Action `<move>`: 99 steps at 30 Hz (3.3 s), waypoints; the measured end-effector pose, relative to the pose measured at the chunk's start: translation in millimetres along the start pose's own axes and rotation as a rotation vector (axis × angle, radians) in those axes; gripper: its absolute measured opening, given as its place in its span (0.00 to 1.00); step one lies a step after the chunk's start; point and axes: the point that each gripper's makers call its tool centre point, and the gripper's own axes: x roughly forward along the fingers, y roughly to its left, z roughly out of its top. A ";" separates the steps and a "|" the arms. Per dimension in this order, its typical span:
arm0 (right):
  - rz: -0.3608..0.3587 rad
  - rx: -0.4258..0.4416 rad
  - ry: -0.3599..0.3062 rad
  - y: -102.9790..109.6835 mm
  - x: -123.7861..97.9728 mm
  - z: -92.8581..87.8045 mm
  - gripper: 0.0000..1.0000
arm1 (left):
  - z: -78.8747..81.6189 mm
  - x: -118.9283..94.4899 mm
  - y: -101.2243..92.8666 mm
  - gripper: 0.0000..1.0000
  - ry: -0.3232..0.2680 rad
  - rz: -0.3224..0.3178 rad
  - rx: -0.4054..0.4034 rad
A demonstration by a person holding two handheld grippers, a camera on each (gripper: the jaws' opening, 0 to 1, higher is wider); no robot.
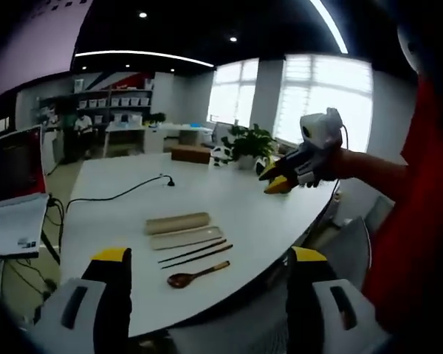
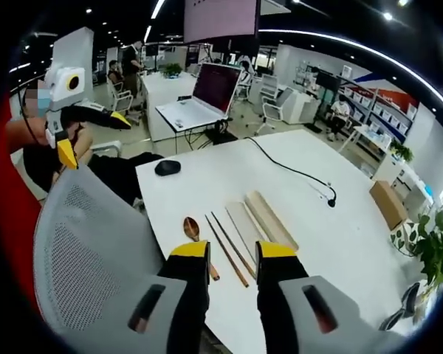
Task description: Arrange the utensils inside the cutlery case until each visible utensil rests in its matching compartment.
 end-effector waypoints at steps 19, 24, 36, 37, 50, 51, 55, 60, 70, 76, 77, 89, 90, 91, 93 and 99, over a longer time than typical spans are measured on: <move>0.089 -0.040 0.023 22.3 44.5 -2.5 0.26 | 3.2 -11.6 -2.4 0.89 -0.034 0.019 -0.045; 0.116 -0.085 0.075 23.4 52.4 -15.3 0.26 | -0.6 -17.1 1.8 0.89 -0.033 0.052 -0.048; 0.170 -0.105 0.129 31.7 69.0 -31.8 0.27 | -10.9 -24.1 -0.8 0.89 -0.030 0.102 -0.052; 0.171 -0.108 0.130 31.0 69.7 -32.6 0.26 | -12.4 -24.7 -1.3 0.89 -0.030 0.106 -0.054; 0.216 -0.030 0.169 28.3 87.7 -53.4 0.30 | -20.8 -18.1 -9.4 0.88 -0.002 0.090 -0.044; 0.204 -0.042 0.172 25.4 88.5 -54.6 0.34 | -20.7 -17.0 -9.4 0.88 0.000 0.091 -0.037; 0.162 -0.021 0.195 13.2 92.2 -61.4 0.30 | -18.2 -12.6 -11.6 0.88 -0.009 0.075 -0.045; 0.189 0.083 0.195 17.8 95.1 -68.2 0.26 | -19.0 -9.8 -13.6 0.88 -0.003 0.065 -0.033; 0.209 0.182 0.171 19.4 110.0 -82.1 0.23 | -24.8 -12.5 -11.3 0.87 0.002 0.073 -0.047; 0.219 0.040 0.219 25.1 120.0 -84.4 0.23 | -28.3 -13.1 -10.8 0.87 0.011 0.078 -0.050; 0.219 0.034 0.221 25.2 120.8 -84.7 0.24 | -28.6 -13.2 -10.2 0.87 0.013 0.080 -0.048; 0.241 -0.102 0.301 21.0 140.6 -101.8 0.20 | -27.8 -12.5 -3.1 0.85 0.039 0.088 -0.020; 0.243 -0.101 0.304 20.8 141.6 -102.1 0.19 | -27.7 -12.2 -2.1 0.85 0.040 0.089 -0.022; 0.251 -0.100 0.309 21.6 142.8 -102.8 0.19 | -27.4 -11.8 -1.0 0.85 0.040 0.090 -0.023; 0.253 -0.108 0.313 21.9 145.5 -104.4 0.20 | -26.4 -10.3 0.6 0.85 0.039 0.090 -0.026; 0.262 -0.164 0.367 21.2 152.1 -116.8 0.19 | -22.0 -5.2 1.6 0.85 0.033 0.084 -0.019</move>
